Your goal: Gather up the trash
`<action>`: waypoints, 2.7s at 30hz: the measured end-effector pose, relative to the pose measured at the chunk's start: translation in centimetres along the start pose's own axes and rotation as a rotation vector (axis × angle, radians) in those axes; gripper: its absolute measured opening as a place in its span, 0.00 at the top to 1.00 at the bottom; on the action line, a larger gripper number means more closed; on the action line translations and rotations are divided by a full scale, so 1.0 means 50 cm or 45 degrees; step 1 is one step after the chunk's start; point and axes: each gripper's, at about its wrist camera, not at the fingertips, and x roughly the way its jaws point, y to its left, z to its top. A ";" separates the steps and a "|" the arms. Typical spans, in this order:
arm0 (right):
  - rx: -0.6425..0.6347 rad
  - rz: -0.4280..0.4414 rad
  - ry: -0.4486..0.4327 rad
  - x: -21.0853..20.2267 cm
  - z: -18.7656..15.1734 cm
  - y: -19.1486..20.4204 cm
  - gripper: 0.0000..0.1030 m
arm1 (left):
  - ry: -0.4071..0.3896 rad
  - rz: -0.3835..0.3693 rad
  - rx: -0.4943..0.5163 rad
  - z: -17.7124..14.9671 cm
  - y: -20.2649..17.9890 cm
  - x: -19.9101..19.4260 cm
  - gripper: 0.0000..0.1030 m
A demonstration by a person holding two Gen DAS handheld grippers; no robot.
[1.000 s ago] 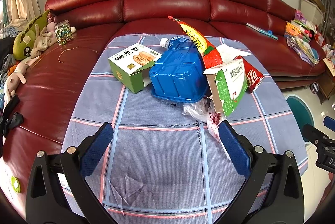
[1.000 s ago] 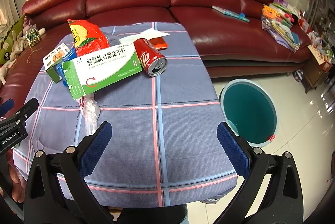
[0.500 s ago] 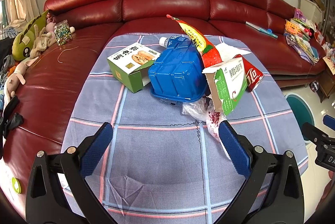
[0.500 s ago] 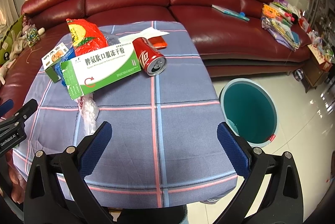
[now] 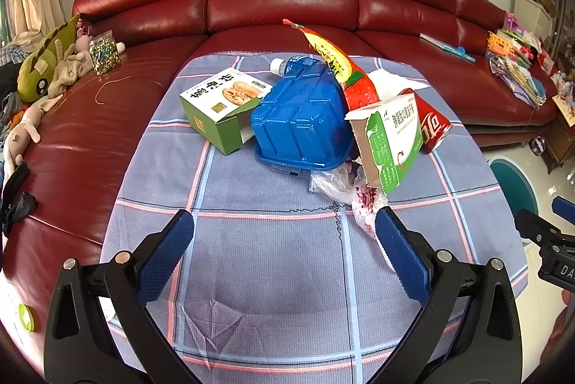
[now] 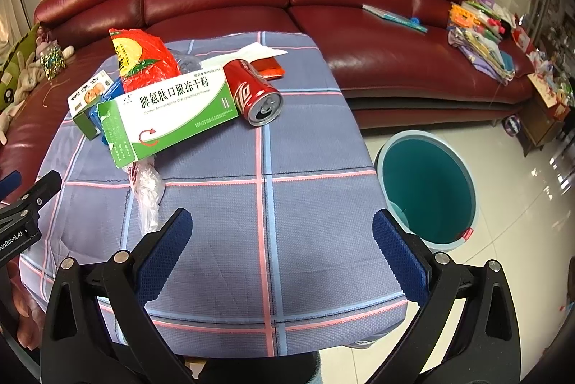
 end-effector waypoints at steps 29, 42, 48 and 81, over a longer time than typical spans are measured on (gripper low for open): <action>0.197 -0.010 0.095 0.101 -0.012 -0.140 0.03 | 0.112 -0.219 0.280 0.099 -0.164 0.119 0.43; 0.209 -0.001 0.148 0.164 0.007 -0.169 0.03 | 0.132 -0.227 0.325 0.095 -0.222 0.163 0.94; 0.072 0.038 0.097 0.204 0.090 -0.159 0.03 | 0.180 -0.303 0.313 0.087 -0.184 0.162 0.95; -0.128 0.324 0.069 0.229 0.383 -0.056 0.11 | -0.119 -0.493 0.155 0.232 -0.100 -0.006 0.97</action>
